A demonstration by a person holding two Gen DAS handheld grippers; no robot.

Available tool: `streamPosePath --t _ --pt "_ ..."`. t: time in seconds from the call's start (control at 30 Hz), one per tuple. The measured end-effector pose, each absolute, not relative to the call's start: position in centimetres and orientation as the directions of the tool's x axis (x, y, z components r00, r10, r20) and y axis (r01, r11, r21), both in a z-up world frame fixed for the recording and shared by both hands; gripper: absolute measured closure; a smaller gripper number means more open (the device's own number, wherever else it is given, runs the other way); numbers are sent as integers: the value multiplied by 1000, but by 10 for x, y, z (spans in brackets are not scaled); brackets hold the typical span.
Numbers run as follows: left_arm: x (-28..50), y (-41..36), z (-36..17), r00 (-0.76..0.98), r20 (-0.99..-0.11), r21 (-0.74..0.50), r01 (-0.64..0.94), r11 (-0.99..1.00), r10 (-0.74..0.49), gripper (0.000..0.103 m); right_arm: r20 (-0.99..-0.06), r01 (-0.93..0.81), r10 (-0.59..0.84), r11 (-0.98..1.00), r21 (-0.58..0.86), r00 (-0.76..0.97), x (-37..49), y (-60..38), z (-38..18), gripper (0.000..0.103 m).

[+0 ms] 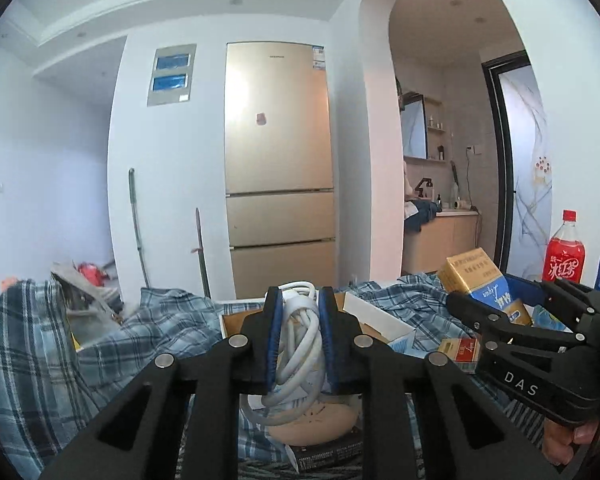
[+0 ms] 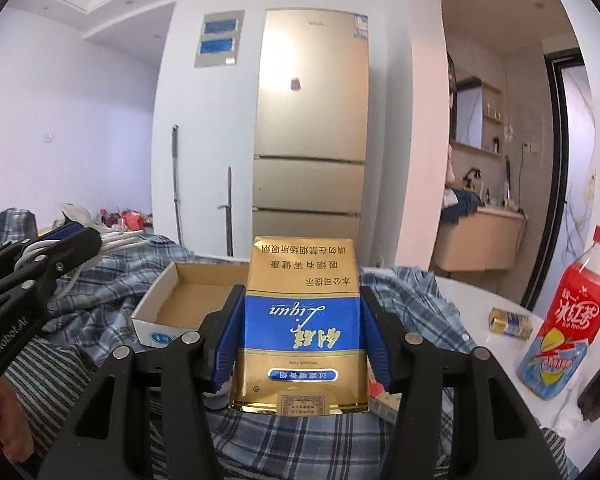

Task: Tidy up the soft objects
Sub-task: 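Lift and carry the cigarette box and cable coil over the open cardboard box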

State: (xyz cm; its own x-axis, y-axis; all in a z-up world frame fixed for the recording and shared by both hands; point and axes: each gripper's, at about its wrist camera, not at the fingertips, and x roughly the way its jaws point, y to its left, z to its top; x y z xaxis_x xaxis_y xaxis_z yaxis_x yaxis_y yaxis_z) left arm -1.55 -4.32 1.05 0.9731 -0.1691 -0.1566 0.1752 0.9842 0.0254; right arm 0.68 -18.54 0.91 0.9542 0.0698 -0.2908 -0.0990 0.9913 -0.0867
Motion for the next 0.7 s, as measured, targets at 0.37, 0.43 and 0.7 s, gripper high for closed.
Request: streamPosePath --t 0.37,0.43,0.7 --pt "-21 -44 15 976 -159 35 154 987 -147 83 -264 -156 128 984 -88 956 3 -180 10 49" --pt "-23 -42 24 976 -156 15 157 988 -153 83 -249 -168 143 982 -84 958 2 -185 12 49" --pt "-34 -40 72 979 -135 41 159 986 -152 83 -241 -128 118 991 -26 963 12 -196 45 49"
